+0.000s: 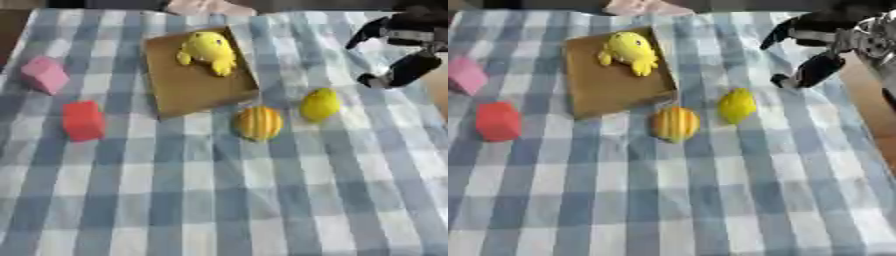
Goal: Pick up objects on the table and place them in the box.
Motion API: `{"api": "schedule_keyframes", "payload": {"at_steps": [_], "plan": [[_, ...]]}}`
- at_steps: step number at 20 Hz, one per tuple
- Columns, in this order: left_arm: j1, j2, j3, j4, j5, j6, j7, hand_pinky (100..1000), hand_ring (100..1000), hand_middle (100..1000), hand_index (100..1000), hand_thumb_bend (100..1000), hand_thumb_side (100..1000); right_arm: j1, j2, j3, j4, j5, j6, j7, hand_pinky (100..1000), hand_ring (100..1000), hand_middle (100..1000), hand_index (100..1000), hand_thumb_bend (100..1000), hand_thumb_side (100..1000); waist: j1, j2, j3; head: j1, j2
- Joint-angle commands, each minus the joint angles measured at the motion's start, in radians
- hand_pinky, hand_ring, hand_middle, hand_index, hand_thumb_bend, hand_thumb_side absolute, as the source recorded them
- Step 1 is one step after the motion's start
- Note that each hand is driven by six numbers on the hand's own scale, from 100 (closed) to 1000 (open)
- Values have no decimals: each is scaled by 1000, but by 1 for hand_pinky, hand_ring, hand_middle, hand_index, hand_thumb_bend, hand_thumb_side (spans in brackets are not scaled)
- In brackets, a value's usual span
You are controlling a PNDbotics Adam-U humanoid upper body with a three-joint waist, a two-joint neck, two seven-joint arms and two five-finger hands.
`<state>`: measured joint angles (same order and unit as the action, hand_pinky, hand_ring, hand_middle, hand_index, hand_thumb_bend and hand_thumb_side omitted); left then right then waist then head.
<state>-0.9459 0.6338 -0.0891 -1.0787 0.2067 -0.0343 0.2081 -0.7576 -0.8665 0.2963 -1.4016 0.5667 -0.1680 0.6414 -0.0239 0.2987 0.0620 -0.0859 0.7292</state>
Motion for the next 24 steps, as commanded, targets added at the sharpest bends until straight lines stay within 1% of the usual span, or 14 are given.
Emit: {"api": "schedule_keyframes", "payload": {"at_steps": [1,5,8,12,18,24], "plan": [[-16,39,5,-18,2,2,2,939,904,817,951,543,768,3,-54,-10,-49,-31,6,-2,895,903,813,877,276,389,2,-17,1,-14,10],[-14,39,6,-20,7,3,5,939,904,817,951,541,770,33,-67,-11,-100,-80,29,-37,879,883,779,871,242,505,4,-10,2,-29,16],[-13,37,6,-22,10,4,6,939,904,816,951,539,771,55,-75,-5,-143,-111,55,-72,875,880,785,876,247,529,5,-5,4,-34,14],[-14,35,4,-23,11,4,5,939,897,815,951,536,772,65,-79,15,-174,-110,77,-73,876,885,796,868,252,517,7,-2,7,-39,14],[-13,36,4,-25,12,4,5,939,894,812,949,535,772,67,-92,36,-200,-129,60,-17,881,893,814,881,261,482,6,-1,11,-44,12],[-15,36,2,-30,14,3,4,938,894,809,949,532,773,68,-99,56,-193,-113,44,22,885,900,827,890,282,436,3,1,17,-52,9]]}}
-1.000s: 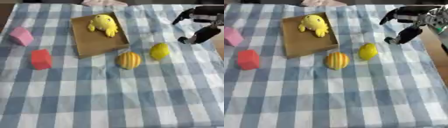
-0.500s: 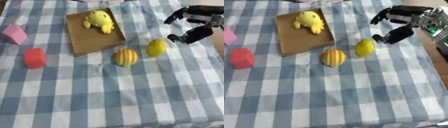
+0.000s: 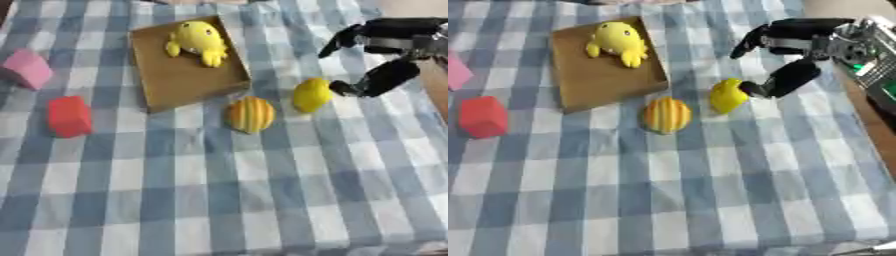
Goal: Pick up objects on the table and place them in the box.
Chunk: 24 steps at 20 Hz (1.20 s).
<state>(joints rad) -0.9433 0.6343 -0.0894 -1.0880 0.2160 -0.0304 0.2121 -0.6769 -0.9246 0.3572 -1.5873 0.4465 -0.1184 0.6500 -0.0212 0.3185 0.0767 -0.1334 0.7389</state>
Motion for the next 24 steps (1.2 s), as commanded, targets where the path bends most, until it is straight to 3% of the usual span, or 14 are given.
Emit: {"api": "schedule_keyframes", "payload": {"at_steps": [1,20,24], "plan": [[-18,35,2,-21,5,-2,0,938,893,808,948,532,773,-14,-40,-3,-1,11,-8,18,886,901,828,889,285,431,1,-17,4,-6,-2],[-16,33,1,-68,32,-5,-5,944,900,821,950,505,787,-83,63,19,211,142,-57,-33,878,899,827,892,317,394,6,30,36,-34,-29],[-16,29,2,-71,40,-6,-2,944,900,821,948,500,790,-87,69,24,222,160,-66,-24,874,890,783,846,323,380,5,37,38,-34,-30]]}}
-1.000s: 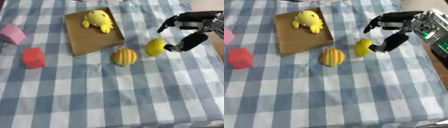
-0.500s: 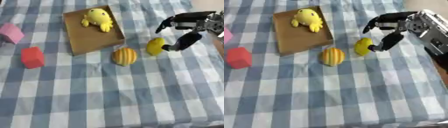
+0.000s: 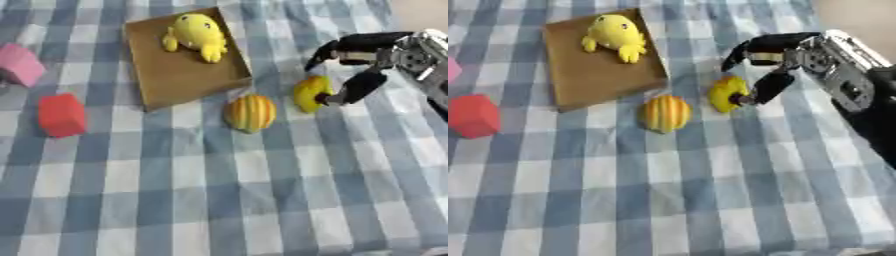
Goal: Pick up objects on the table and place them in the box.
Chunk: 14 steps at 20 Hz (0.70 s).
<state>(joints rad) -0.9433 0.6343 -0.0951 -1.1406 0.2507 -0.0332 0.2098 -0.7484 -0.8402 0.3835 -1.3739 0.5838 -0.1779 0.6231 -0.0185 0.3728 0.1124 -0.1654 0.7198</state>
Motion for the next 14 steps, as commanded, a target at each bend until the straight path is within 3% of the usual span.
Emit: {"api": "schedule_keyframes", "payload": {"at_steps": [1,4,8,14], "plan": [[-16,29,7,-19,6,-4,-1,944,900,820,948,500,790,-17,-14,-2,14,29,-8,4,872,883,754,821,320,378,3,-17,3,-2,-10],[-14,31,10,-19,9,-3,1,943,899,820,947,500,789,-15,-15,-5,11,33,-18,-8,851,833,628,677,271,380,2,-18,2,0,-6],[-11,31,10,-16,10,-2,1,943,900,820,946,496,791,-7,-23,-15,-30,-25,-19,-53,816,770,560,602,100,380,0,-22,-1,3,-4],[-9,33,10,-14,10,-2,3,943,899,819,945,493,792,1,-53,-37,-140,-116,18,-65,794,731,524,546,100,285,-4,-34,-7,6,-3]]}}
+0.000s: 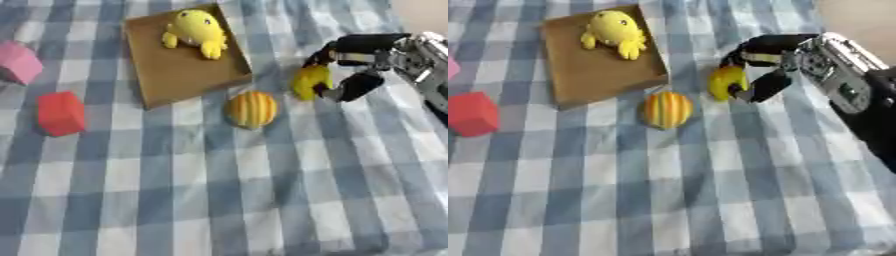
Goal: Pick up objects on the table and place them in the box.
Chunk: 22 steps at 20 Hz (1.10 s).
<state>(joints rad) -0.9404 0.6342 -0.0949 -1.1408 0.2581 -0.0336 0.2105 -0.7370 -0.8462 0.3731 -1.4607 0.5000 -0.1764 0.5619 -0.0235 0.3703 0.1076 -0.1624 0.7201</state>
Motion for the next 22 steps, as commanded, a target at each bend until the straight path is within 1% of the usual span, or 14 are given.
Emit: {"api": "schedule_keyframes", "payload": {"at_steps": [1,2,4,8,12,15,17,20,22], "plan": [[-11,33,9,-14,3,-2,3,943,899,819,945,493,792,-13,-49,-33,-68,-40,28,-7,785,715,509,517,100,278,0,-33,-4,3,-3],[-11,33,9,-15,3,-2,3,943,899,819,945,492,792,-18,-50,-38,-80,-47,39,-14,778,700,491,490,100,268,-1,-35,-5,3,-3],[-10,34,9,-15,3,-2,4,943,899,819,945,491,792,-30,-50,-44,-97,-55,59,-24,770,680,467,457,100,221,-3,-38,-6,3,-4],[-9,35,9,-15,3,-2,6,942,899,819,945,491,791,-72,-37,-46,-116,-61,86,-30,770,676,469,458,100,220,-6,-44,-5,4,-5],[-10,38,9,-18,2,-3,6,942,899,817,945,491,791,-132,-7,-35,-96,-58,98,-15,769,669,463,456,100,215,-9,-49,-4,4,-3],[-20,35,2,-32,-1,-4,1,941,899,817,945,493,790,-230,74,-14,-22,-20,107,-6,767,662,457,457,100,210,-15,-51,10,-8,-8],[-25,33,-3,-44,-2,-4,-3,941,899,816,945,495,789,-280,126,-1,42,13,99,-4,767,663,459,460,100,216,-18,-49,21,-18,-12],[-36,30,-9,-70,-2,-4,-8,941,899,816,944,498,786,-339,200,7,136,64,82,-14,766,662,465,479,100,225,-25,-43,42,-38,-18],[-45,27,-14,-91,-3,-4,-12,940,899,817,944,500,784,-367,242,7,190,95,70,-25,766,664,474,507,100,237,-29,-37,57,-57,-21]]}}
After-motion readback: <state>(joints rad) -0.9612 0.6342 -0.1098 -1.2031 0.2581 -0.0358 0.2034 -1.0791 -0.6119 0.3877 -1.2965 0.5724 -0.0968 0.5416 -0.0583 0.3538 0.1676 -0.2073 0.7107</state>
